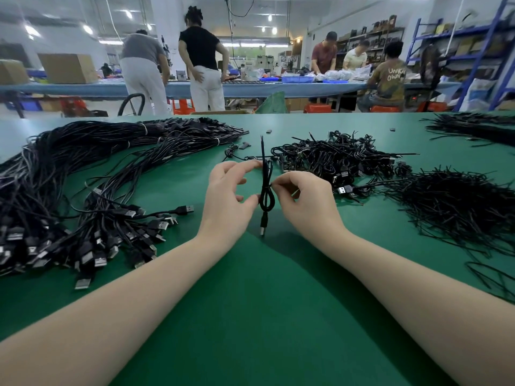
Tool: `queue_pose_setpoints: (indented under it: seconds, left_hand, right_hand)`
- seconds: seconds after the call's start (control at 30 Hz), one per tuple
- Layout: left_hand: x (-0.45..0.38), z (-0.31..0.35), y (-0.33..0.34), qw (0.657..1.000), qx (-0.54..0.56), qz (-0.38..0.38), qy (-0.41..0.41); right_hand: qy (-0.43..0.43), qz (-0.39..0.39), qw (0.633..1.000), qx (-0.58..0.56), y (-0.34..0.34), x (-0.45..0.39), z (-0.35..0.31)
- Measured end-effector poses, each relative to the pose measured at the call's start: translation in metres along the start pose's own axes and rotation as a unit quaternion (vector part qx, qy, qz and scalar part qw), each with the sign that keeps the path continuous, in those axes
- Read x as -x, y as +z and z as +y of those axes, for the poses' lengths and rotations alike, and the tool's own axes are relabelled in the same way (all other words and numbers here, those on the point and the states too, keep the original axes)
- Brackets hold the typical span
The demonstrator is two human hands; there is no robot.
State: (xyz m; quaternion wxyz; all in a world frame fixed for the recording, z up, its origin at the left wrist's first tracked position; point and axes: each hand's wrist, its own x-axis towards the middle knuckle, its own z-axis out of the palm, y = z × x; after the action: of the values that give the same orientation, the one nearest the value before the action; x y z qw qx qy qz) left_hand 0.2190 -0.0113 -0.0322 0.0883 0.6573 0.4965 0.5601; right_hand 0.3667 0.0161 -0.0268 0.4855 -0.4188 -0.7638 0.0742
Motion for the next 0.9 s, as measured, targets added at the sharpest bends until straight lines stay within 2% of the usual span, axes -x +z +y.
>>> queue_pose_setpoints:
  seconds: [0.3, 0.5, 0.57, 0.67, 0.73, 0.8, 0.87, 0.9]
  left_hand:
    - [0.002, 0.002, -0.003, 0.987, -0.126, 0.035, 0.092]
    - [-0.002, -0.003, -0.003, 0.986, -0.158, 0.018, 0.053]
    - [-0.003, -0.002, -0.003, 0.993, -0.115, 0.006, 0.031]
    - [-0.006, 0.004, 0.001, 0.996, 0.012, -0.053, -0.075]
    - [-0.008, 0.013, 0.001, 0.962, 0.165, -0.095, -0.195]
    - [-0.012, 0.016, -0.004, 0.913, 0.258, -0.144, -0.283]
    - [-0.013, 0.015, -0.01, 0.893, 0.27, -0.192, -0.304]
    - [-0.013, 0.014, -0.011, 0.889, 0.279, -0.189, -0.31]
  right_hand:
    - [0.006, -0.016, 1.0, -0.016, -0.001, 0.001, -0.002]
    - [-0.019, -0.016, 1.0, -0.003, -0.003, 0.0, -0.002]
    - [-0.038, 0.015, 0.999, -0.009, -0.004, 0.0, -0.004]
    - [-0.095, 0.05, 0.994, 0.004, -0.005, 0.0, -0.006]
    - [-0.16, 0.078, 0.983, 0.043, -0.006, 0.001, -0.007]
    - [-0.229, 0.107, 0.964, 0.08, -0.007, 0.001, -0.008]
    - [-0.276, 0.118, 0.948, 0.104, -0.006, -0.001, -0.009]
    - [-0.284, 0.116, 0.945, 0.109, -0.006, -0.001, -0.009]
